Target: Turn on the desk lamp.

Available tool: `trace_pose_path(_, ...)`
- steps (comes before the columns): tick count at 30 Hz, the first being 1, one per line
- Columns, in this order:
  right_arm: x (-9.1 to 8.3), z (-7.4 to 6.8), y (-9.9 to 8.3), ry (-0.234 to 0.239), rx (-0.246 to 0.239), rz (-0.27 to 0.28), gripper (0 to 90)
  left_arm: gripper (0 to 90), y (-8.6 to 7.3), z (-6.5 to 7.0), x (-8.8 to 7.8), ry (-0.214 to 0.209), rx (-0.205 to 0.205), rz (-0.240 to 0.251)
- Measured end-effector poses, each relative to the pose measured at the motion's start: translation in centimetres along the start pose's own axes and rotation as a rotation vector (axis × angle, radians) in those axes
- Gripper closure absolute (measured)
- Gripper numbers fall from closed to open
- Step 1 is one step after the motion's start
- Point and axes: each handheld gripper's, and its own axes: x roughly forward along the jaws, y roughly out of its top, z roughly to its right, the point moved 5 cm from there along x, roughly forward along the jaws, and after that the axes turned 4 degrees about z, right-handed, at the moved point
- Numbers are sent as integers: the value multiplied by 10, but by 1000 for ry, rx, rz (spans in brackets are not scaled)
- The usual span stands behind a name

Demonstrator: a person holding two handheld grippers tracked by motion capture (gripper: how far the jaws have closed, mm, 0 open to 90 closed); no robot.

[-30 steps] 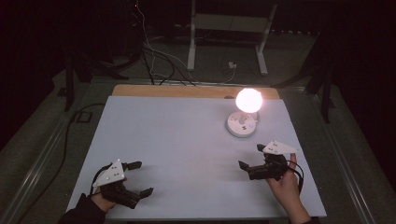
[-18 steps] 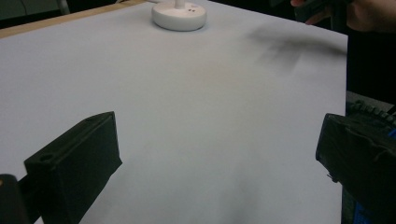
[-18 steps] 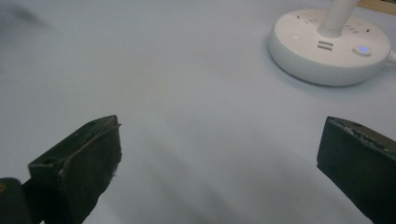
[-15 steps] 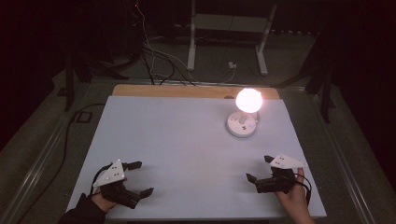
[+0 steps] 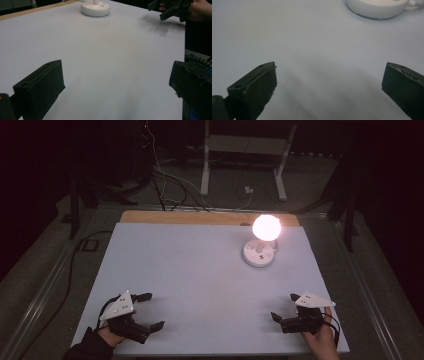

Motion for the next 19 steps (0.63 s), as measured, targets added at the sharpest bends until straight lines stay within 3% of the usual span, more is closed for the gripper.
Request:
trace_pose_path(9, 5, 3, -4, -2, -5, -25, 0, 2, 0, 0, 0, -1, -2, 0)
trace_pose_path(19, 4, 4, -2, -1, 2, -9, 0, 2, 0, -1, 0, 1, -8, 1)
